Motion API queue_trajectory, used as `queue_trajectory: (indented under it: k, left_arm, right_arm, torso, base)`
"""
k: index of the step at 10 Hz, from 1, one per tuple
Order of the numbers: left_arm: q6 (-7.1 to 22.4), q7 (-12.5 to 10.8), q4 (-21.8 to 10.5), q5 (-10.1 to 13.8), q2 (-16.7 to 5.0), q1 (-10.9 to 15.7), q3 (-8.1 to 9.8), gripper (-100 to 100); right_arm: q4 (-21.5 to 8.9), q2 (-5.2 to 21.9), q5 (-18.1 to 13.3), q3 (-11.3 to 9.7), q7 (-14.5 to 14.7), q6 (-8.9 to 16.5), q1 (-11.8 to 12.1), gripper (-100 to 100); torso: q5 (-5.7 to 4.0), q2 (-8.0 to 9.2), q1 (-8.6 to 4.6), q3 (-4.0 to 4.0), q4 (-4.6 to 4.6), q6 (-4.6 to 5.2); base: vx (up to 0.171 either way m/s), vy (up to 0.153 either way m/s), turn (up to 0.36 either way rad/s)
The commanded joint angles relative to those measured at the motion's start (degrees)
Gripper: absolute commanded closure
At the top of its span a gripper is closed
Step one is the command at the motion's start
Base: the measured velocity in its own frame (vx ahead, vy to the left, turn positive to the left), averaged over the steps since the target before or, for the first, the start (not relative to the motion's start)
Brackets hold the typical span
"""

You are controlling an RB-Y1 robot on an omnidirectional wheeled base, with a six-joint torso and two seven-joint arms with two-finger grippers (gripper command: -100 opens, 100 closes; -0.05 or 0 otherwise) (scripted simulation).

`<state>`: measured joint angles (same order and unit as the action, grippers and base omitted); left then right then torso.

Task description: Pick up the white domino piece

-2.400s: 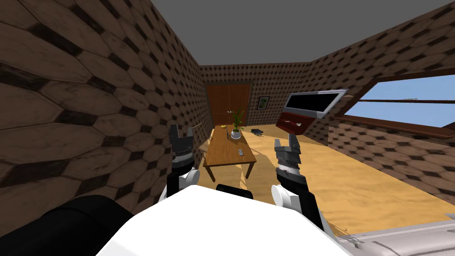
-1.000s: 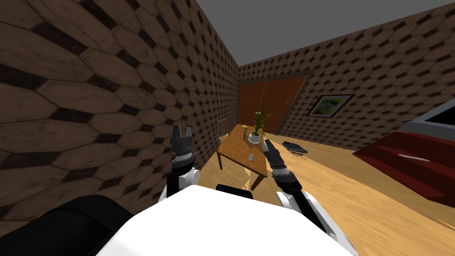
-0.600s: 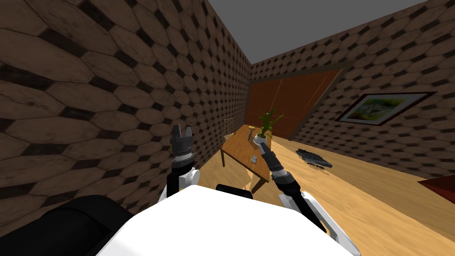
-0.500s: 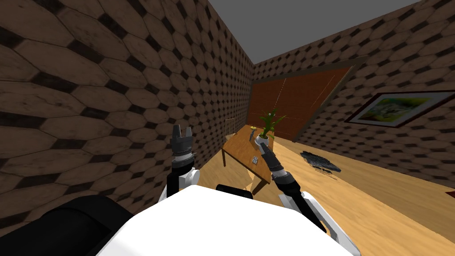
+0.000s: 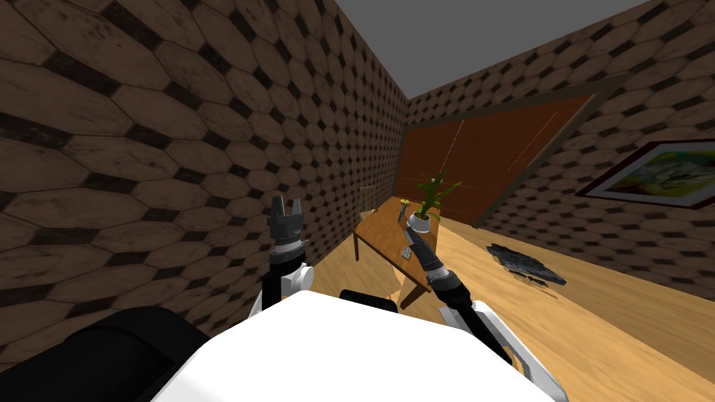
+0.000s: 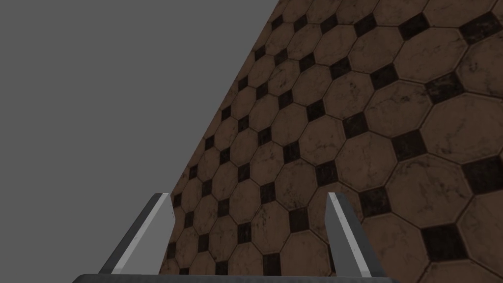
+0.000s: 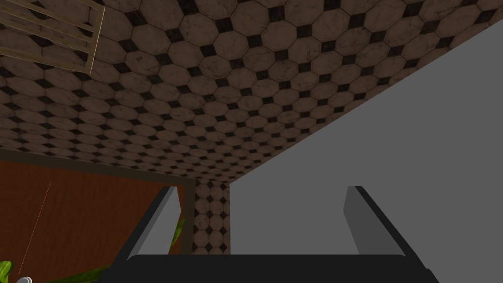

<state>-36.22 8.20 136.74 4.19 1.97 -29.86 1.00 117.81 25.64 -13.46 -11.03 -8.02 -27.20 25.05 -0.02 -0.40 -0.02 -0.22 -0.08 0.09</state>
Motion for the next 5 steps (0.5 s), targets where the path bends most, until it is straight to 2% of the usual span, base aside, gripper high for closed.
queue_trajectory:
  k: [1,5]
  left_arm:
    - [0.00,0.00,0.00,0.00,0.00,0.00,0.00,0]
    - [0.00,0.00,0.00,0.00,0.00,0.00,0.00,0]
  right_arm:
    - [-0.01,0.01,0.00,0.00,0.00,0.02,-0.02,-100]
    - [-0.01,0.01,0.00,0.00,0.00,0.02,-0.02,-100]
  torso:
    - [0.00,0.00,0.00,0.00,0.00,0.00]
    - [-0.01,-0.04,-0.03,-0.02,-0.01,0.00]
  base:
    - [-0.004,0.004,0.014]
    - [0.002,0.000,0.007]
